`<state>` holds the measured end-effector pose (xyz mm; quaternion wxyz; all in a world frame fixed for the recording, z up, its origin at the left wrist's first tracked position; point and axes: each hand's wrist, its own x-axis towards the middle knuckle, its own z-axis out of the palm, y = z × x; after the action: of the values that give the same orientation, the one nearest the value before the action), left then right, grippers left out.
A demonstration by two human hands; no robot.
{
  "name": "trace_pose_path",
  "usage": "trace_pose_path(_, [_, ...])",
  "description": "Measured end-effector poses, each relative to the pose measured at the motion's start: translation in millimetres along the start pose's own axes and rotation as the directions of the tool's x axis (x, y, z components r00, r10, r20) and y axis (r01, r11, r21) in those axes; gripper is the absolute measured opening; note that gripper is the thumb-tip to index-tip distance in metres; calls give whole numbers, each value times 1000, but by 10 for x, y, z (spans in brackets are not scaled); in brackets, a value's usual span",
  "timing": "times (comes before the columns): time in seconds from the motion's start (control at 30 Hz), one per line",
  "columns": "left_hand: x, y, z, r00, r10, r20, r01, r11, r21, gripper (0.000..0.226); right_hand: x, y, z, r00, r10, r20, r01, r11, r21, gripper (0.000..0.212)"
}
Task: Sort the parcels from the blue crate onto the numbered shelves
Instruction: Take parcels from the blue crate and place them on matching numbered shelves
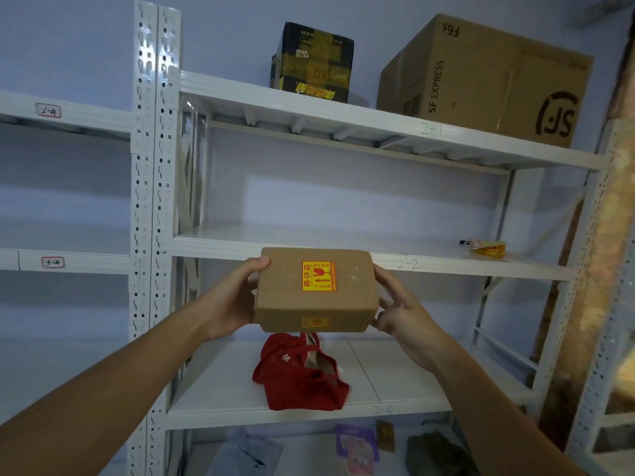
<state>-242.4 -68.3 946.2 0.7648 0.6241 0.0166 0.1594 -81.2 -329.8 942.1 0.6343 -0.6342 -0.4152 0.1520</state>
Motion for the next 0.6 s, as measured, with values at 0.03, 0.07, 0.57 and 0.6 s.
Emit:
trace_pose_path(0.03, [5,-22,-26,999,45,-26,-44,998,47,66,3,37,-38,1000,15,26,-17,994,104,89])
trace_pose_path(0.07, [7,-41,-43,995,96,-37,-92,992,86,73,3,57,-61,998,50,44,-58,975,216,74])
trace_pose_path(0.57, [3,-117,27,985,-20,169,11,999,49,67,-29,231,150,998,56,-17,-52,985,165,83])
trace_pose_path(0.6, [15,-126,37,991,-53,119,49,998,34,50,-24,249,174,1000,13,-28,-9,990,143,89])
